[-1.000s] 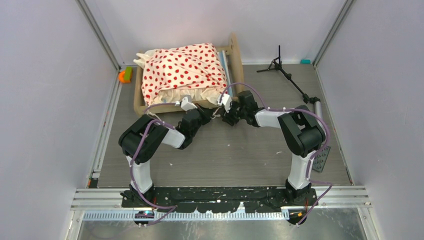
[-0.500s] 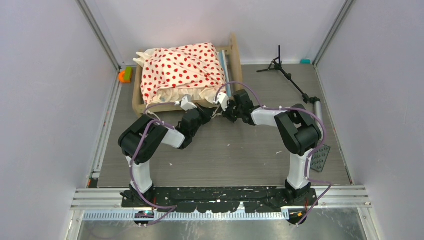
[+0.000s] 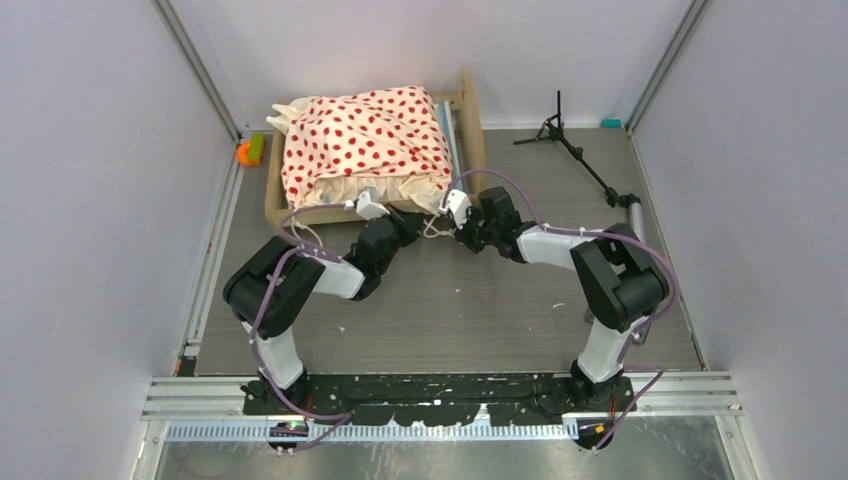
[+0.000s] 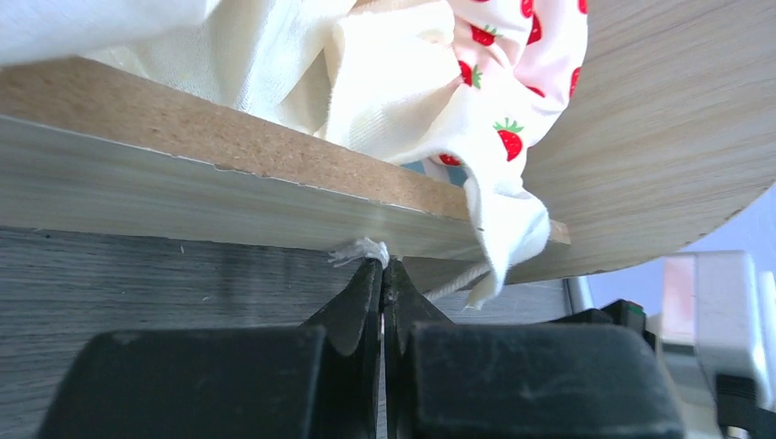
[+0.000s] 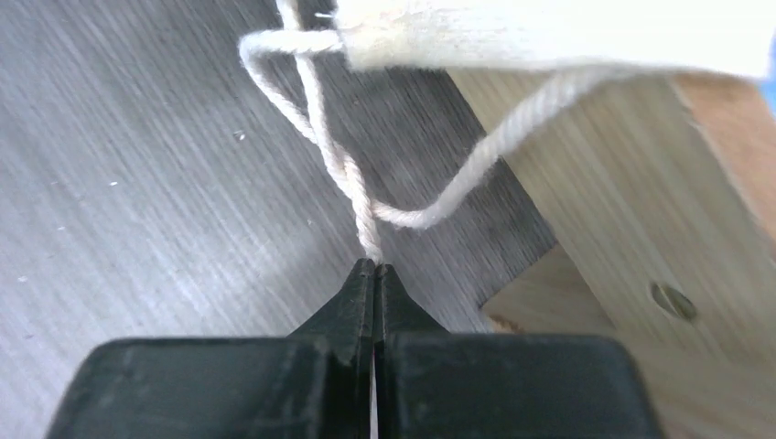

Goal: Set up the pet bed
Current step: Tie the ropes to the bed frame, then adjust the bed frame at the center of the board.

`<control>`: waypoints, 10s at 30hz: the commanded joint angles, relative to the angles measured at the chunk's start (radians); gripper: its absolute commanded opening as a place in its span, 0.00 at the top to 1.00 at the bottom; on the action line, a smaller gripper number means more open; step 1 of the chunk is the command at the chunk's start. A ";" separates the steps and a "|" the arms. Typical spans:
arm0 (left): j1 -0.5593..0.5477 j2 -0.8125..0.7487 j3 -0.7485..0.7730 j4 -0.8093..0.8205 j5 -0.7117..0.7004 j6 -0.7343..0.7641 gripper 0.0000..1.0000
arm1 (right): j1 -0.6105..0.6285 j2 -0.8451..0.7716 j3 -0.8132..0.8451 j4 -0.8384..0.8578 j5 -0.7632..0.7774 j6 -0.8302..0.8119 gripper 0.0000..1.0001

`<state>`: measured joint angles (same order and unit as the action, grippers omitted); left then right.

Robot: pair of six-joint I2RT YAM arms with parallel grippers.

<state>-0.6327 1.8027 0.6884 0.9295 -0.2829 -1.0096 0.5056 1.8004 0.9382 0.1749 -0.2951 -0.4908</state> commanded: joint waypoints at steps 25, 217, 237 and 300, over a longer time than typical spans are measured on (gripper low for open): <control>0.077 -0.356 -0.095 -0.259 -0.125 0.188 1.00 | -0.135 -0.185 -0.040 -0.049 0.195 0.075 1.00; -0.093 -1.178 0.305 -1.897 -0.457 0.570 0.18 | 0.450 -0.172 0.269 -0.901 0.874 1.782 0.67; -0.092 -1.202 0.315 -1.895 -0.439 0.570 0.16 | 0.208 -0.195 0.428 -0.869 0.722 0.593 1.00; 0.038 -1.014 0.282 -1.752 -0.273 0.683 0.12 | 0.812 -0.433 0.299 -1.705 0.988 2.748 0.31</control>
<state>-0.5995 0.8051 0.9737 -0.8391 -0.5411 -0.3149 1.3033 1.3788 1.3117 -1.5276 0.6830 2.0098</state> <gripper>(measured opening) 0.885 0.717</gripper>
